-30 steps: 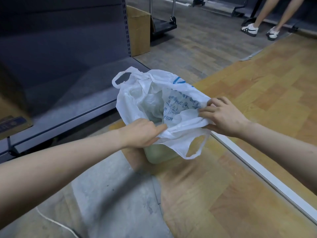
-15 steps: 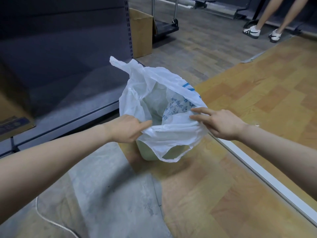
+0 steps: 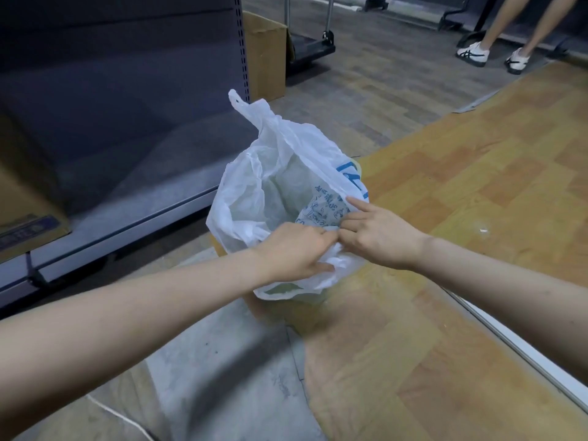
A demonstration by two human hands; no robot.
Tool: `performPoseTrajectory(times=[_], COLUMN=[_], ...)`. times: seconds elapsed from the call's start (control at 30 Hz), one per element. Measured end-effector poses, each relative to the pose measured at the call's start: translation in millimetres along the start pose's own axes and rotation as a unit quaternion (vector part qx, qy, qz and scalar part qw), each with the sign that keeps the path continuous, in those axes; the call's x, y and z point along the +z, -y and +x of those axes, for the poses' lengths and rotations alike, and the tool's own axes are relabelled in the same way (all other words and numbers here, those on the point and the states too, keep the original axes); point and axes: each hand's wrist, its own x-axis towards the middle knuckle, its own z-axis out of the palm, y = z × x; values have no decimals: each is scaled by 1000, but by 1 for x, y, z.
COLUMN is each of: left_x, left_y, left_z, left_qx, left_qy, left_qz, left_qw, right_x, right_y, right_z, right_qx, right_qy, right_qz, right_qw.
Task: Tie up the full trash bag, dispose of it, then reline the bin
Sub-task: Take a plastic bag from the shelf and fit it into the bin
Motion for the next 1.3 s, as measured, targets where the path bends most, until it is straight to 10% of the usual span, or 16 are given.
performPoseTrajectory(times=[0.4,0.8,1.07,1.3], left_x=[-10,-6,-16,-15], left_y=[18,-18,40,79], left_z=[-8,6,2,-15], left_qx=[51,-16,-38,-55], left_qy=[122,141,300,286], left_qz=[-159,-97,-19,66], left_qw=[978,985,953,954], right_x=[4,3,-5,-1], right_y=[-34,-31,-27,-36], right_z=[-16,-5,2,-20], right_qx=[150,114,87,71], right_qy=[265,249,199,193], right_qz=[57,-69,-1,43], right_qw=[951,959,976,978])
